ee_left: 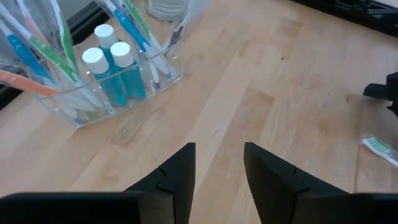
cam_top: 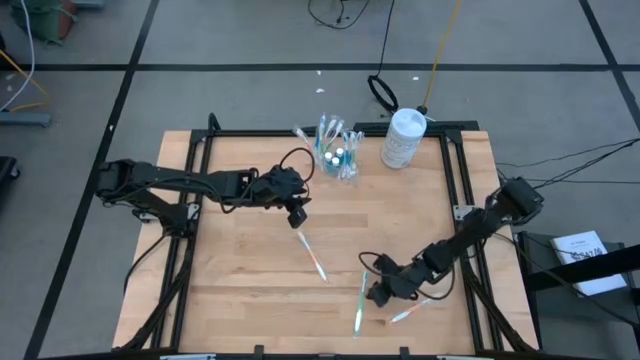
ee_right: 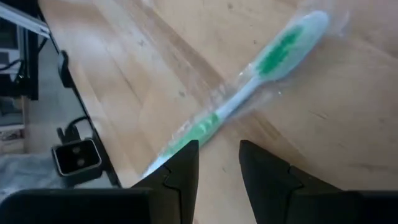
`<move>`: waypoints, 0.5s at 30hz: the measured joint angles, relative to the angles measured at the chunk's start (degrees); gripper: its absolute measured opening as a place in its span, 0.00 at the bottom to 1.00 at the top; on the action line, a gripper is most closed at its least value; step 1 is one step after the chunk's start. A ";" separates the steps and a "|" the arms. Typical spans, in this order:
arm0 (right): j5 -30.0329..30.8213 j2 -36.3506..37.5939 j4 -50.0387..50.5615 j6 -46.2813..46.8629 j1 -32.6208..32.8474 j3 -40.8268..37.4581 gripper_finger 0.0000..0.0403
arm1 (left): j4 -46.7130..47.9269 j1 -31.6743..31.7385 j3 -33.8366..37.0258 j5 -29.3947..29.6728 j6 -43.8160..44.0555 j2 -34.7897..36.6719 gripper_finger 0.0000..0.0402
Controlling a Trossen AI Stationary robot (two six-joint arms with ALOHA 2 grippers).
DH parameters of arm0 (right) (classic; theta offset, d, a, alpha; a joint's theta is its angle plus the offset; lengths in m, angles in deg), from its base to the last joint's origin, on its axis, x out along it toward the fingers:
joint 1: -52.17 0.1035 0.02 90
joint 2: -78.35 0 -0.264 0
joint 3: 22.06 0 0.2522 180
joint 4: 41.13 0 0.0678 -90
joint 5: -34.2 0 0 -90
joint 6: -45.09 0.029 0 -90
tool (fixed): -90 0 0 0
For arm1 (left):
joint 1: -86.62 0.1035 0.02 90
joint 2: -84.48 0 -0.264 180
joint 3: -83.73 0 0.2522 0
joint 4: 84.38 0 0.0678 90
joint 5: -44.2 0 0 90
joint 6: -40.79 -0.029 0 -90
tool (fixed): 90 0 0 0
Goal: Pick & Place toothbrushing station
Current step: Put the green toothbrush into the transparent organizer
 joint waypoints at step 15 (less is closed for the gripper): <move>0.09 -1.89 1.68 -8.27 -7.31 0.19 0.21 | 0.04 -0.02 -0.02 0.00 -0.08 0.00 0.35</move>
